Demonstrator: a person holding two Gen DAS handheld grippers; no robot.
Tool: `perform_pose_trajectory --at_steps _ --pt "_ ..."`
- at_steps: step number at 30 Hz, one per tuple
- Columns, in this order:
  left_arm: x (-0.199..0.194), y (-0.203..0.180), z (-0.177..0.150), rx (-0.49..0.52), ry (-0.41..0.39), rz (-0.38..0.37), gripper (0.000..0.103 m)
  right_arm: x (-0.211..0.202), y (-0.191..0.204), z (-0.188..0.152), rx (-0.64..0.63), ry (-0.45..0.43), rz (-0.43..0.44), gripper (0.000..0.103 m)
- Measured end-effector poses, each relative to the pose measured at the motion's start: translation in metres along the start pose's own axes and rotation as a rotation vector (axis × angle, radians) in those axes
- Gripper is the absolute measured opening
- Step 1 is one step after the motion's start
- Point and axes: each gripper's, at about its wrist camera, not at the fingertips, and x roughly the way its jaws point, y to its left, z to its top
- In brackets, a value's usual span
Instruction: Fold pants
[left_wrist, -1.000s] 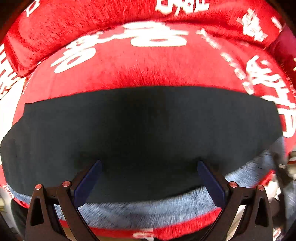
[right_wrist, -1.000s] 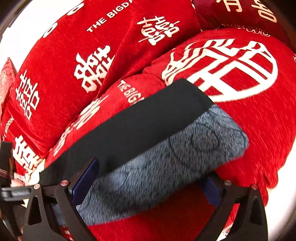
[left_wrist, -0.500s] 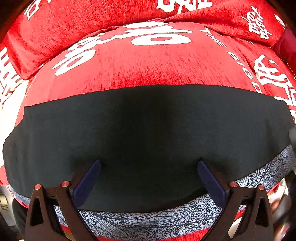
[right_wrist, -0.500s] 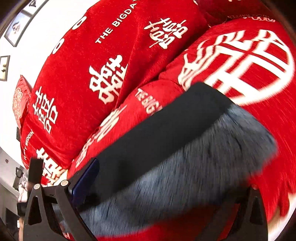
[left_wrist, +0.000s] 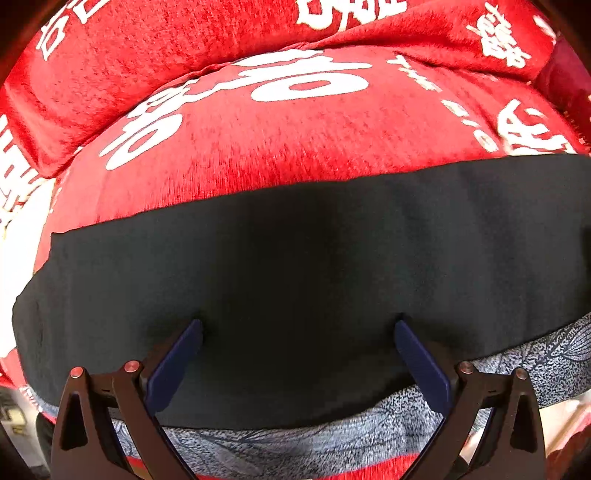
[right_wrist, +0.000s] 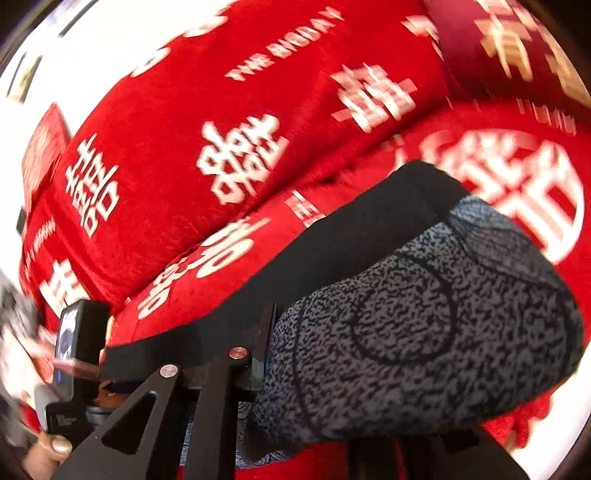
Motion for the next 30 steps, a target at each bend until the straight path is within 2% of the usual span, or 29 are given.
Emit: perform_pose_trajectory --at_steps 3,6,12,16,18,23,24,25,27,30 --pt "-0.016 0.028 -0.002 -0.029 -0.033 -0.036 0.103 -0.010 0.035 0.009 -0.097 -0.010 -0.008 0.017" --pt "-0.033 0.075 0.000 -0.091 -0.074 -0.060 0.103 -0.010 0.072 0.012 -0.177 -0.010 -0.010 0.017" --pt "-0.043 0.183 -0.008 -0.245 -0.096 -0.096 0.103 -0.004 0.163 -0.013 -0.399 -0.025 -0.049 0.017" --pt "-0.038 0.246 -0.028 -0.358 -0.103 -0.114 0.103 0.014 0.223 -0.057 -0.635 -0.013 -0.117 0.017" --pt "-0.032 0.264 -0.038 -0.403 -0.093 -0.122 0.103 0.032 0.243 -0.086 -0.755 0.014 -0.159 0.017" --pt "-0.016 0.300 -0.061 -0.469 -0.060 -0.156 0.103 0.075 0.265 -0.154 -1.008 0.114 -0.276 0.018" --pt "-0.014 0.302 -0.064 -0.474 -0.061 -0.169 0.103 0.081 0.267 -0.167 -1.058 0.132 -0.305 0.019" --pt "-0.015 0.302 -0.065 -0.472 -0.063 -0.174 0.103 0.084 0.269 -0.178 -1.106 0.145 -0.332 0.025" --pt "-0.015 0.301 -0.065 -0.461 -0.072 -0.178 0.103 0.083 0.276 -0.188 -1.172 0.125 -0.379 0.032" --pt "-0.020 0.295 -0.063 -0.445 -0.076 -0.212 0.103 0.060 0.284 -0.183 -1.143 0.157 -0.293 0.064"
